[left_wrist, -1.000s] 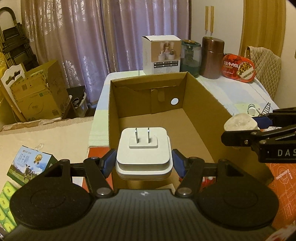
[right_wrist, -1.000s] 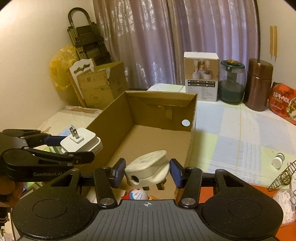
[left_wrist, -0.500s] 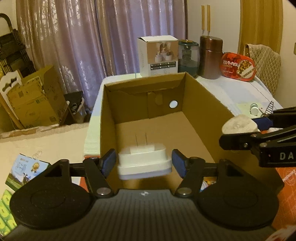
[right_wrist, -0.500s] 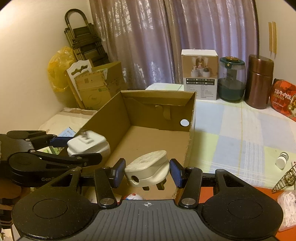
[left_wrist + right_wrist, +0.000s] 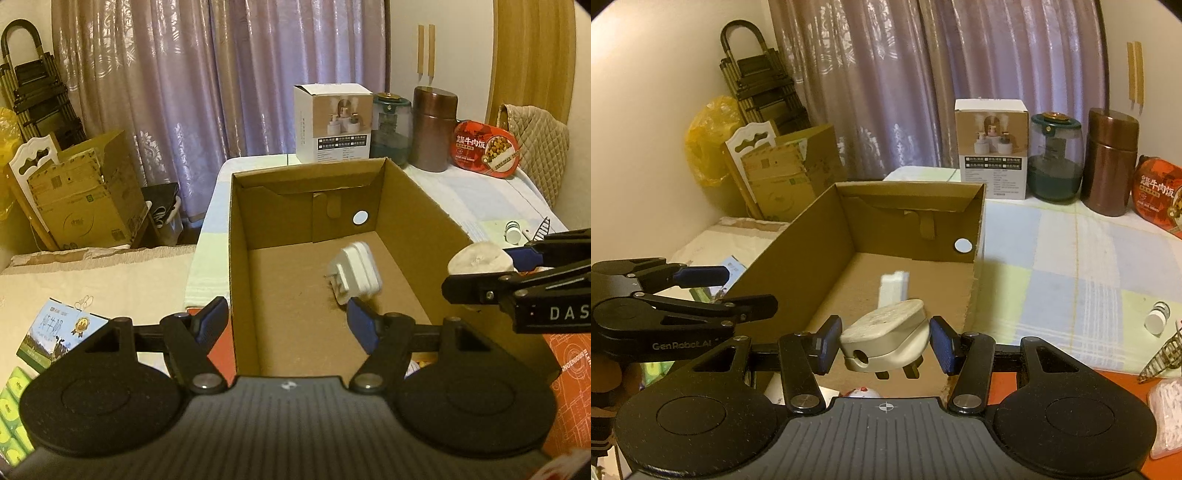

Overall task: Organize rigid objects
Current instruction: 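Open the left gripper to drop the charger while the right drops the plug into the box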

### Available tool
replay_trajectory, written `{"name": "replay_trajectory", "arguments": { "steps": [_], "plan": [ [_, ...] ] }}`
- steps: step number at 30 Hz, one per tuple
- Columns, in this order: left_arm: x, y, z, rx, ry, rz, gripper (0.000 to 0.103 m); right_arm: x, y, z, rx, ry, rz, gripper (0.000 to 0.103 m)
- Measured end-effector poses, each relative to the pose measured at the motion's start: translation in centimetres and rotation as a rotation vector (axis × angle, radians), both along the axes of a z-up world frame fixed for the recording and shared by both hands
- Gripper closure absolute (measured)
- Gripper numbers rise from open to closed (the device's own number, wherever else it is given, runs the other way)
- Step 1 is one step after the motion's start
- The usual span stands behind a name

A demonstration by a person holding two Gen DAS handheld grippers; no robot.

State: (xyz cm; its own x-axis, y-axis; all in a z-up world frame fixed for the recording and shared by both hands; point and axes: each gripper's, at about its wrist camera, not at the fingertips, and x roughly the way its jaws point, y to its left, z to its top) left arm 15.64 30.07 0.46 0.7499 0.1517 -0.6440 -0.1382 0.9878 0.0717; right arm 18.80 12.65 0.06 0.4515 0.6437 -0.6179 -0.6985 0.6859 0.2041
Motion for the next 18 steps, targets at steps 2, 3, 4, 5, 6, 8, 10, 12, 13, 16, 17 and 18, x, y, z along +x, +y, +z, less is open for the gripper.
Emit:
{"name": "replay_trajectory", "arguments": {
  "steps": [2,3,4,5,6,8,10,12,13,16,17,18],
  "plan": [
    [-0.06,-0.06,0.03,-0.002,-0.001,-0.002,0.036,-0.02,0.12,-0.03,-0.002,-0.002,0.000,0.054],
    [-0.12,-0.12,0.04,-0.003,-0.002,-0.004,0.036,0.00,0.15,-0.05,-0.003,-0.003,-0.002,0.054],
    [-0.13,-0.14,0.06,-0.003,-0.004,-0.005,0.036,0.02,0.23,-0.05,-0.004,-0.004,-0.003,0.054],
    [-0.14,-0.16,0.07,-0.004,-0.005,-0.007,0.036,0.03,0.28,-0.10,-0.005,-0.003,-0.004,0.054],
    [-0.15,-0.18,0.07,-0.005,-0.006,-0.008,0.036,0.03,0.32,-0.13,-0.007,-0.003,-0.004,0.054],
    [-0.13,-0.19,0.06,-0.006,-0.006,-0.007,0.036,0.05,0.38,-0.18,-0.010,-0.005,-0.004,0.054],
    [-0.12,-0.15,-0.04,-0.010,-0.003,-0.006,0.036,0.06,0.38,-0.21,-0.011,-0.009,-0.003,0.054],
    [-0.13,-0.13,-0.14,-0.013,0.000,-0.005,0.036,0.11,0.42,-0.28,-0.014,-0.011,-0.004,0.054],
    [-0.16,-0.14,-0.18,-0.012,0.000,-0.005,0.036,0.12,0.41,-0.27,-0.013,-0.010,-0.004,0.054],
    [-0.23,-0.07,-0.24,-0.016,0.000,-0.005,0.036,0.20,0.41,-0.31,-0.012,-0.012,-0.011,0.054],
    [-0.25,-0.01,-0.33,-0.016,0.001,-0.004,0.036,0.29,0.44,-0.28,-0.012,-0.013,-0.014,0.054],
    [-0.29,0.08,-0.43,-0.016,0.002,-0.003,0.036,0.34,0.45,-0.27,-0.012,-0.014,-0.014,0.054]
  ]
}}
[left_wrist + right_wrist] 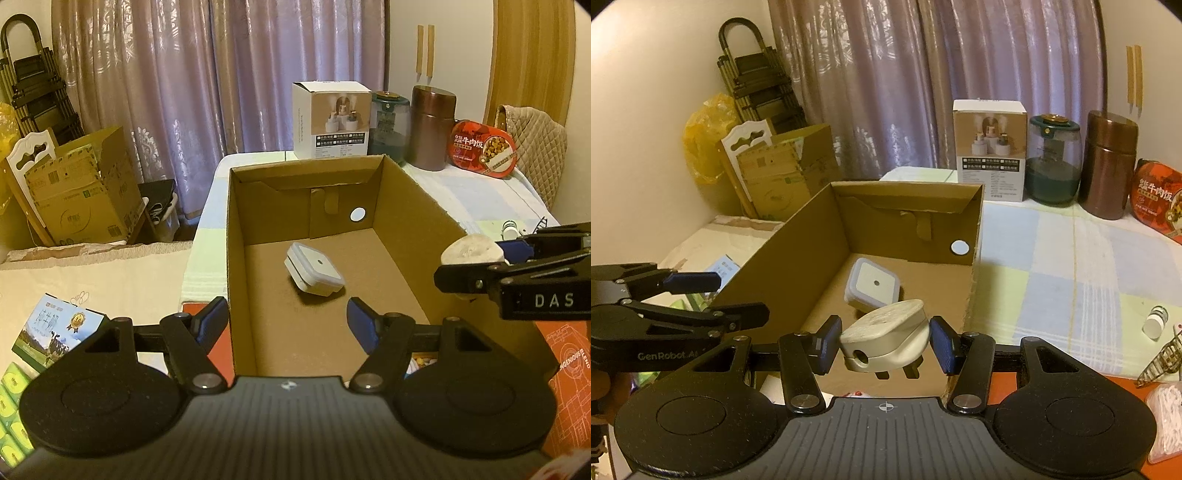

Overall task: Organize rigid objects
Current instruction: 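Open the left gripper to drop the charger while the right drops the plug into the box, then move both grippers back over the remaining items on the mat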

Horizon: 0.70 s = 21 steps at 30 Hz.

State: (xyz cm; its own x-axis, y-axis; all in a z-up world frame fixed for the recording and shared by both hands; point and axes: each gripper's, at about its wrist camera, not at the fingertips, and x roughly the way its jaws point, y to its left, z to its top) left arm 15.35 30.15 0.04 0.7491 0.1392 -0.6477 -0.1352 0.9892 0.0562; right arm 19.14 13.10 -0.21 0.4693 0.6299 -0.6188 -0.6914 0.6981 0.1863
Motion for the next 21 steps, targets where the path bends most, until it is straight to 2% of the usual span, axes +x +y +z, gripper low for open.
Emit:
{"name": "replay_trajectory", "arguments": {
  "steps": [6,10,12,21],
  "plan": [
    [-0.1,0.1,-0.2,-0.002,0.001,0.001,0.036,0.3,0.4,0.1,-0.001,-0.042,-0.011,0.054],
    [-0.4,0.1,0.0,-0.004,-0.006,0.006,0.036,0.0,-0.3,0.9,0.037,-0.067,-0.024,0.040],
    [-0.7,0.0,0.3,-0.007,-0.012,0.009,0.036,-0.2,-0.9,1.5,0.052,-0.081,-0.034,0.039],
    [-2.8,-2.3,2.9,-0.052,-0.057,-0.003,0.036,-2.0,-6.8,4.0,0.089,-0.100,-0.098,0.037]
  ]
}}
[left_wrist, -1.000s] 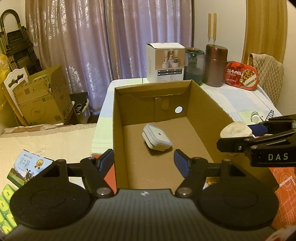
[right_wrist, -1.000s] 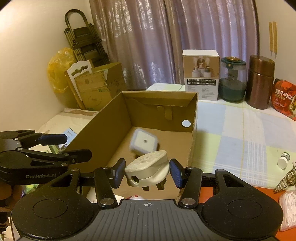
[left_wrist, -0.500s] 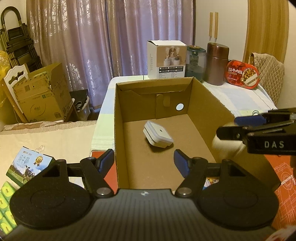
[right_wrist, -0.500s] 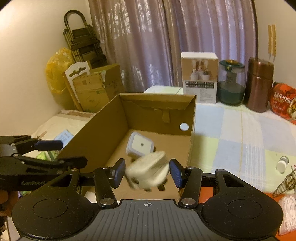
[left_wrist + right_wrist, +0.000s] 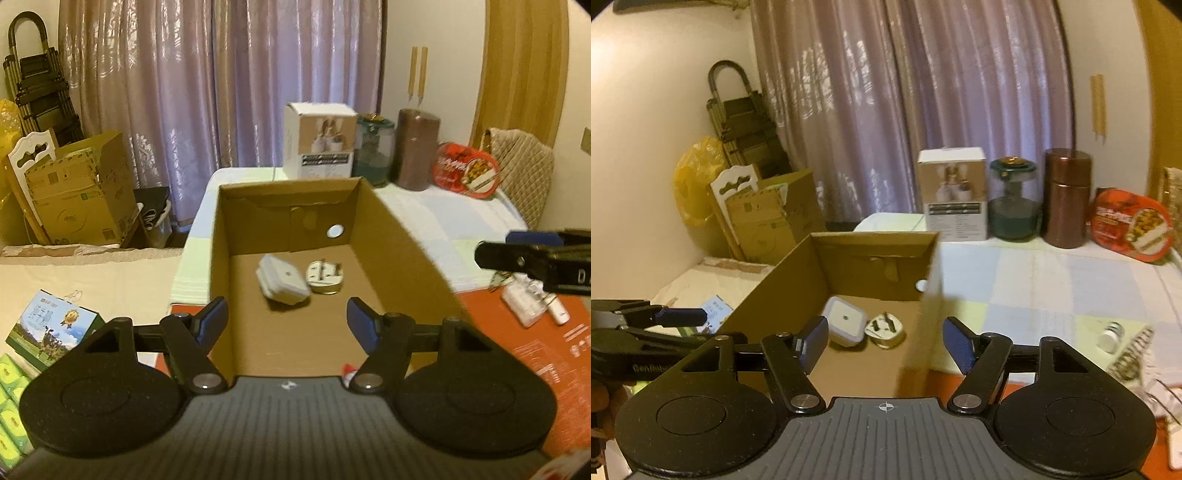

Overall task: Organize rigid objects
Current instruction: 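Move both grippers back over the remaining items on the mat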

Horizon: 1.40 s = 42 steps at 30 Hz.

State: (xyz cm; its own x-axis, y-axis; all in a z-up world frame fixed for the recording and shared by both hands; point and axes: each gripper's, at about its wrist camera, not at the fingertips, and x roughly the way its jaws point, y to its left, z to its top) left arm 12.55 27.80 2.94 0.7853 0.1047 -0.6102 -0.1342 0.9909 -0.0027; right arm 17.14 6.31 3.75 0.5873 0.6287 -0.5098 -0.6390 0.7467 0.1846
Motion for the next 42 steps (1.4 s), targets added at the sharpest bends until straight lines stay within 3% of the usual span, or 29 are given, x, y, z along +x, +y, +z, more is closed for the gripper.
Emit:
{"name": "replay_trajectory", "arguments": {
  "steps": [13,23,33,42],
  "plan": [
    [-3.3,-7.9,3.2,-0.060,-0.041,-0.077,0.036,-4.4,-11.1,1.1,0.001,0.002,-0.135,0.034],
    [-4.2,-14.4,4.0,-0.089,-0.064,-0.168,0.036,-6.5,-19.1,1.2,-0.002,-0.004,-0.242,0.033],
    [-2.8,-21.4,0.9,-0.098,-0.032,-0.273,0.036,-5.9,-25.9,-1.6,-0.037,0.031,-0.370,0.032],
    [-0.1,-25.6,-2.9,-0.072,0.004,-0.295,0.036,-3.6,-29.0,-4.7,-0.070,0.074,-0.421,0.031]
  ]
}}
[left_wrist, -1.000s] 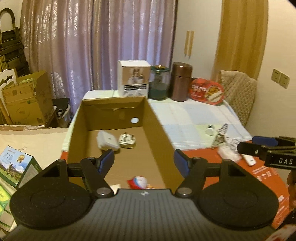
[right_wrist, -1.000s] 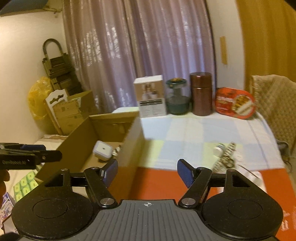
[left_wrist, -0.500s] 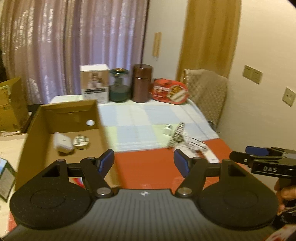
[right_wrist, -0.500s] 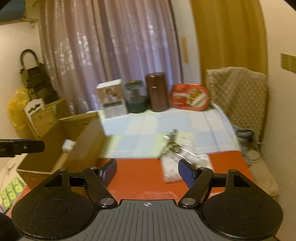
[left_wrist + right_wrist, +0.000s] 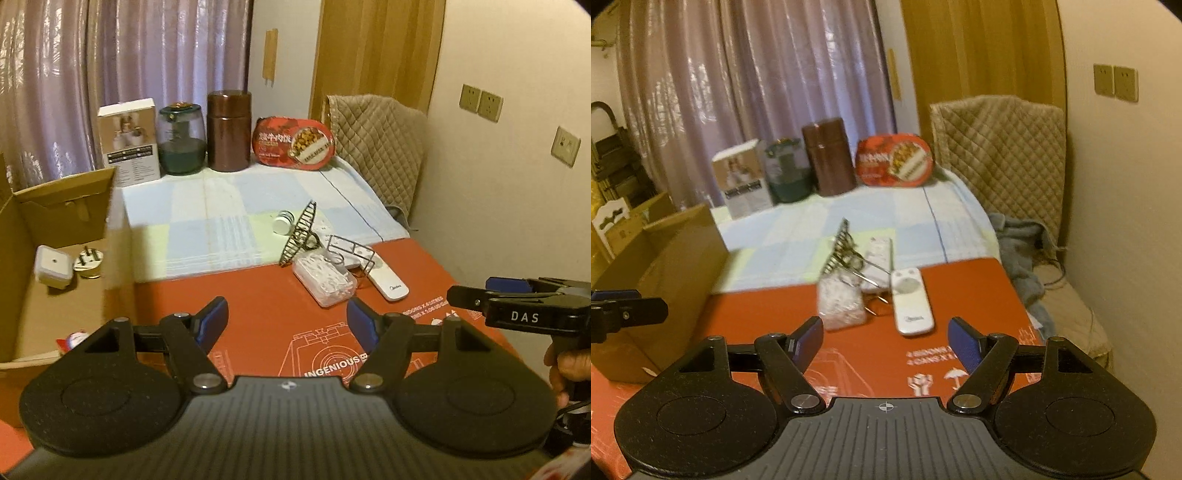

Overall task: Organize rigid objects
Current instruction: 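Move both grippers back over the remaining items on the mat, then grasp the white Midea remote with the right gripper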

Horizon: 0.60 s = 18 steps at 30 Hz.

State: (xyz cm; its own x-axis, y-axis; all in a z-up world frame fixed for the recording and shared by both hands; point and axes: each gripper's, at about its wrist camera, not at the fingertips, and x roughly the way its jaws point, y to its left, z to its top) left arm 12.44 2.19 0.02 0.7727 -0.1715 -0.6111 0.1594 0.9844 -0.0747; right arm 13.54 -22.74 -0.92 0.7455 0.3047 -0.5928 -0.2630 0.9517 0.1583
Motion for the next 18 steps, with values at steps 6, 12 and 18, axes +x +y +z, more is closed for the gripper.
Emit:
{"name": "replay_trajectory", "arguments": {
  "steps": [6,12,18],
  "plan": [
    [2.5,-2.2,-2.6,0.009,0.027,-0.013,0.036,2.7,-0.7,-2.1,-0.029,0.036,0.014,0.032],
    [5.3,-3.2,-5.1,0.011,0.055,0.006,0.036,6.7,-0.7,-4.7,-0.021,0.081,0.053,0.032],
    [7.9,-3.5,-6.9,0.021,0.069,0.000,0.036,10.4,0.2,-6.3,-0.028,0.108,0.083,0.036]
  ]
}}
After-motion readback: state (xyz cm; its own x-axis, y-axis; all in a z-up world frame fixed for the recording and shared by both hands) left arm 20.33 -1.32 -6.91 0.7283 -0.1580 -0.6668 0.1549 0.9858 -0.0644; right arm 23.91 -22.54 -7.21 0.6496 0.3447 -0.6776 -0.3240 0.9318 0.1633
